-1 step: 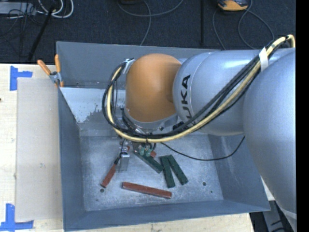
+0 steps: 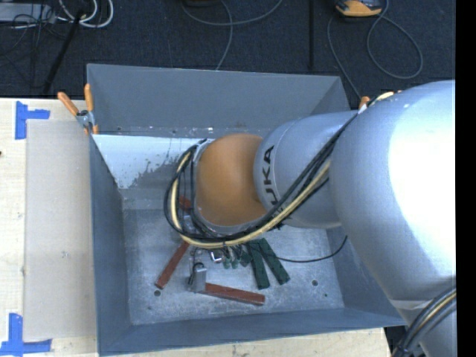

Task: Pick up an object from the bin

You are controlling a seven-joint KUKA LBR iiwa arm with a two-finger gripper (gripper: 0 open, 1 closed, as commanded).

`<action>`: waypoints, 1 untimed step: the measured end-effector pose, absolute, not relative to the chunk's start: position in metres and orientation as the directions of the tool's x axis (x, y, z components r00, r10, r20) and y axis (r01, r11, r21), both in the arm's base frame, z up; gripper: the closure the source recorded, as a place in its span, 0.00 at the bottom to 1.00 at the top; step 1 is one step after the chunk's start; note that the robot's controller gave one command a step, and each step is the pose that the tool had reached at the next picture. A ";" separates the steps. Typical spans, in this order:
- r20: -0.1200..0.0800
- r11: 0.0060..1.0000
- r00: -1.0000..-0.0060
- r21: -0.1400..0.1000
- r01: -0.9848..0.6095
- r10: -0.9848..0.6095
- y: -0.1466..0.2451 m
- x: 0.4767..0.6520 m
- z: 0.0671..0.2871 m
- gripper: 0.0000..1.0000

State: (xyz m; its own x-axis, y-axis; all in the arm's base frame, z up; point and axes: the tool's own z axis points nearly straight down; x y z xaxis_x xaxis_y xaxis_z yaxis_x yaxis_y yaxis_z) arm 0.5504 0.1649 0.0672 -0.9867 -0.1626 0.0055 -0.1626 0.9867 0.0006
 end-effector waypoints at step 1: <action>-0.001 0.987 -0.987 0.001 -0.159 -0.159 0.165 0.553 0.070 1.00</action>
Offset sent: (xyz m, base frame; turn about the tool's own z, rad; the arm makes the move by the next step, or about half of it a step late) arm 0.0000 0.0000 0.0000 0.0000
